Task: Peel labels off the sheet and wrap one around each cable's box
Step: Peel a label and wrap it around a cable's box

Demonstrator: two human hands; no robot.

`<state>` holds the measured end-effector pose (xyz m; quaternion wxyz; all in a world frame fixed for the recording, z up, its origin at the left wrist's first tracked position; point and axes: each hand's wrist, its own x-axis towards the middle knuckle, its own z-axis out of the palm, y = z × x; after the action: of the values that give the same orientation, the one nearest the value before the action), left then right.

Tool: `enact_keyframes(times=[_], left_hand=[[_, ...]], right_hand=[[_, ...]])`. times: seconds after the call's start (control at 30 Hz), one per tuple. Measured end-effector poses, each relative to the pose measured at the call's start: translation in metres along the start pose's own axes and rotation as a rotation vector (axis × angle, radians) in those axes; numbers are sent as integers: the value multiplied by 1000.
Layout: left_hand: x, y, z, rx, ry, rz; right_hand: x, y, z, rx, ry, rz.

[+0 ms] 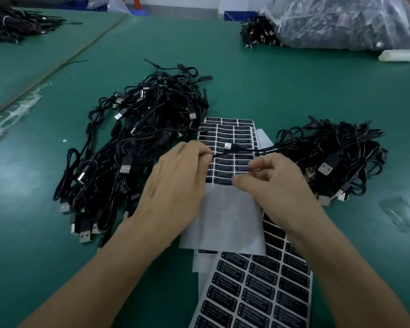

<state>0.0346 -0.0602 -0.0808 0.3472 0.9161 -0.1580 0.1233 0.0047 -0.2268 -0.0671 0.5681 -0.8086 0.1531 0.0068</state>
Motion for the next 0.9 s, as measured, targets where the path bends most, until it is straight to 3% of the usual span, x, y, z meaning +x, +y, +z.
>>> enact_keyframes(times=[0.13, 0.23, 0.33, 0.5, 0.6, 0.7, 0.8, 0.9], left_hand=[[-2, -2, 5, -27, -73, -82], [-3, -1, 4, -80, -79, -95], [-2, -2, 6, -96, -82, -99], [-4, -5, 8, -87, -69, -56], [-4, -7, 8, -110, -64, -14], [-4, -8, 9, -142, -70, -22], [-4, -10, 10, -152, -102, -17], [-3, -8, 9, -190, -111, 3]], right_hand=[[-4, 1, 3, -243, 118, -146], [-4, -3, -2, -252, 160, -166], [-1, -6, -9, -18, 98, -61], [1, -12, -16, 704, -77, 70], [3, -9, -9, 490, -196, 97], [4, -3, 1, 235, -89, 1], [5, -3, 6, 190, -4, -72], [7, 0, 3, 269, 6, -13]])
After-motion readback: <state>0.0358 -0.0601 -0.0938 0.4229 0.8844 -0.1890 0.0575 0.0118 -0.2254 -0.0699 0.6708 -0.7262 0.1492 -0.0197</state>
